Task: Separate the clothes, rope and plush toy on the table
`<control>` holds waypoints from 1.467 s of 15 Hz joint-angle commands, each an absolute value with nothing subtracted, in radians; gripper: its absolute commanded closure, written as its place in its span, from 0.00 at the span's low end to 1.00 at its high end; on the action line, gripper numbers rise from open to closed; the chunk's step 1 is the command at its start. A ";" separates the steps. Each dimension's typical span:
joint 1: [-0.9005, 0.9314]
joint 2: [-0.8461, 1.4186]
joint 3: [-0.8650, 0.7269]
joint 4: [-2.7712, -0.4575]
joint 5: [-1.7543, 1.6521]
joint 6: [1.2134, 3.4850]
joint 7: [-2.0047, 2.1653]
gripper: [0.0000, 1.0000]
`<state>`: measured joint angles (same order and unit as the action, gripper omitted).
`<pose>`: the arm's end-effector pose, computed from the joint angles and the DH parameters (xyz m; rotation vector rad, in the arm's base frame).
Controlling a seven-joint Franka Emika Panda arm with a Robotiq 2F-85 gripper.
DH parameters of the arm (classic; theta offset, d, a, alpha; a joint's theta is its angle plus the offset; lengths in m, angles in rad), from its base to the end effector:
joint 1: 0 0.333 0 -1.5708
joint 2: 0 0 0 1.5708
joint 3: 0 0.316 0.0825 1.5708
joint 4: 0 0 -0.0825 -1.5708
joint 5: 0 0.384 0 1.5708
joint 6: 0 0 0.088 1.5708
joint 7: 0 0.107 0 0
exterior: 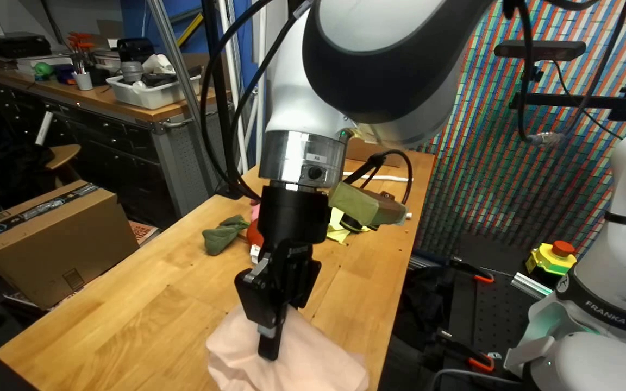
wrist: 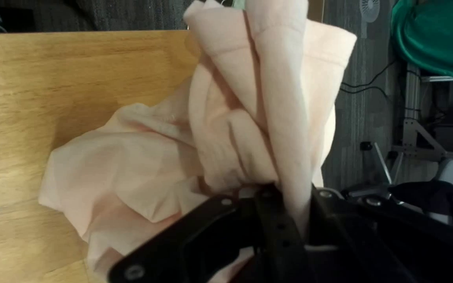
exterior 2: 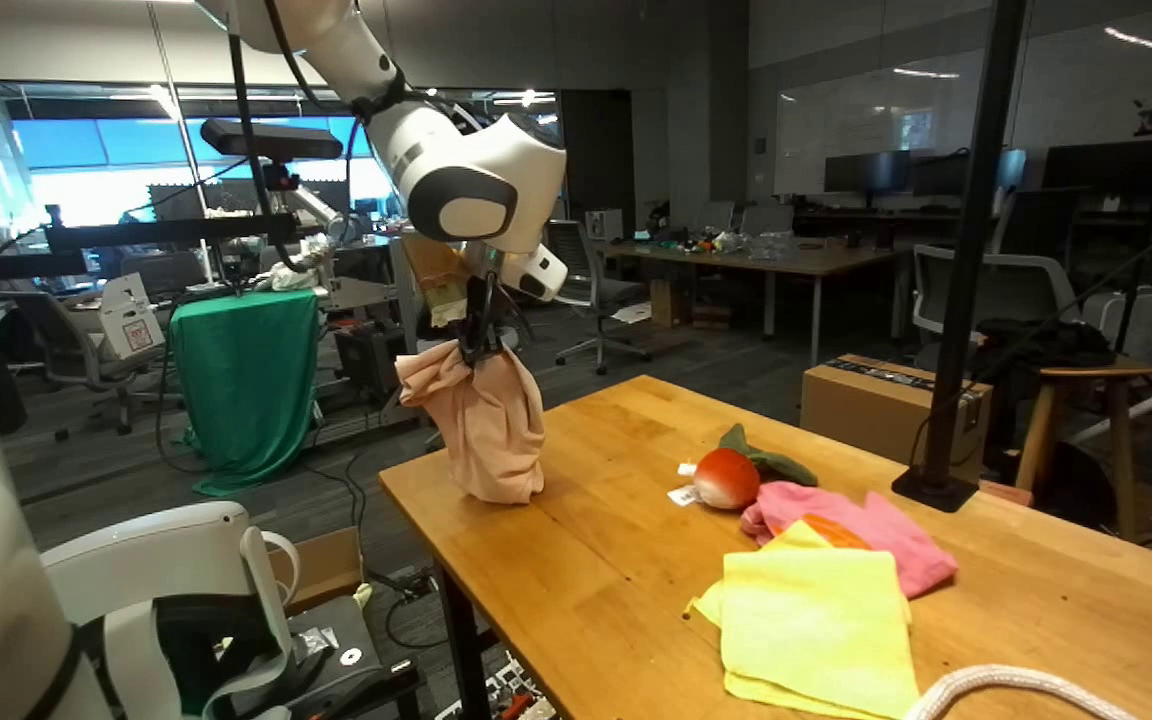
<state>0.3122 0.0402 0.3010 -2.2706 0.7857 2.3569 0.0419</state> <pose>0.4280 0.3124 0.3485 -2.5793 -0.0159 0.1919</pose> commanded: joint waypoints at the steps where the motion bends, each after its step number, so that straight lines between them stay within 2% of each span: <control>1: 0.310 0.072 0.310 -2.232 0.838 2.313 0.023 0.93; 9: 0.312 0.120 0.315 -2.213 0.843 2.241 0.046 0.93; 10: 0.313 0.122 0.316 -2.213 0.839 2.237 0.042 0.86; 11: 0.313 0.125 0.316 -2.212 0.837 2.238 0.043 0.60; 12: 0.315 0.128 0.317 -2.213 0.832 2.241 0.047 0.60; 13: 0.316 0.130 0.318 -2.214 0.828 2.245 0.050 0.56; 20: 0.323 0.127 0.310 -2.229 0.770 2.307 0.102 0.03; 22: 0.329 0.117 0.294 -2.252 0.641 2.387 0.182 0.00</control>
